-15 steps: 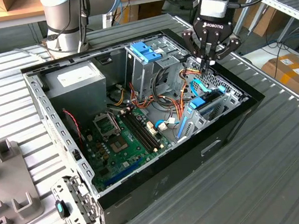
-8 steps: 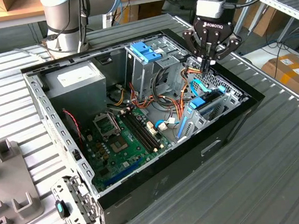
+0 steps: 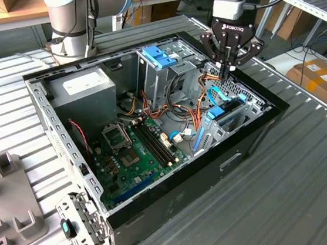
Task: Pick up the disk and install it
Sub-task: 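Insert the second disk wire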
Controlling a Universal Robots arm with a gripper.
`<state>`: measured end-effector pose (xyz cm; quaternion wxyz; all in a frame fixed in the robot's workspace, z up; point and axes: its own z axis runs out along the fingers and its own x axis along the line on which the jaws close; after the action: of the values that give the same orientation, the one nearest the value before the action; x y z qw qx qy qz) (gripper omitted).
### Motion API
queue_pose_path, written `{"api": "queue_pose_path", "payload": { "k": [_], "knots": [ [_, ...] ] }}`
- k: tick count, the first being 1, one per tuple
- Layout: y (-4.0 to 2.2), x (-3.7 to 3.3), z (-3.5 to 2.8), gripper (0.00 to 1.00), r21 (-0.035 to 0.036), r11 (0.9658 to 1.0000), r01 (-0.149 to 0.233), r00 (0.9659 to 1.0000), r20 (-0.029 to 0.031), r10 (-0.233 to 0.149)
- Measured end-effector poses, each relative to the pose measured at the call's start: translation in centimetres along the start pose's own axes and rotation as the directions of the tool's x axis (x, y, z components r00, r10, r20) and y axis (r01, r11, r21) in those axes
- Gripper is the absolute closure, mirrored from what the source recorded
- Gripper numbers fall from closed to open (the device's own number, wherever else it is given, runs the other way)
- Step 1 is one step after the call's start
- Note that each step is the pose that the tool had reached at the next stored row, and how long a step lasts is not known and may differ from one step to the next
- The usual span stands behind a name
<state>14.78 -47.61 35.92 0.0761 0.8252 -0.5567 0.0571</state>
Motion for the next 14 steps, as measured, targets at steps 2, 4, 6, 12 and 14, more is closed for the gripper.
{"api": "queue_pose_path", "payload": {
  "k": [2,4,6,12,14],
  "knots": [
    [0.01,0.02,0.00,0.84,0.0019,1.0000,-0.001,1.0000,0.0051,0.001],
    [0.01,0.03,-0.01,0.84,0.0037,1.0000,-0.005,0.9999,0.0111,0.005],
    [0.02,0.03,0.00,0.84,0.0057,0.9998,-0.021,0.9995,0.0232,0.020],
    [-0.04,0.04,0.00,0.84,0.0044,0.9965,-0.083,0.9951,0.0541,0.083],
    [-0.04,0.04,0.01,0.84,0.0041,0.9964,-0.085,0.9950,0.0545,0.084]
  ]
}}
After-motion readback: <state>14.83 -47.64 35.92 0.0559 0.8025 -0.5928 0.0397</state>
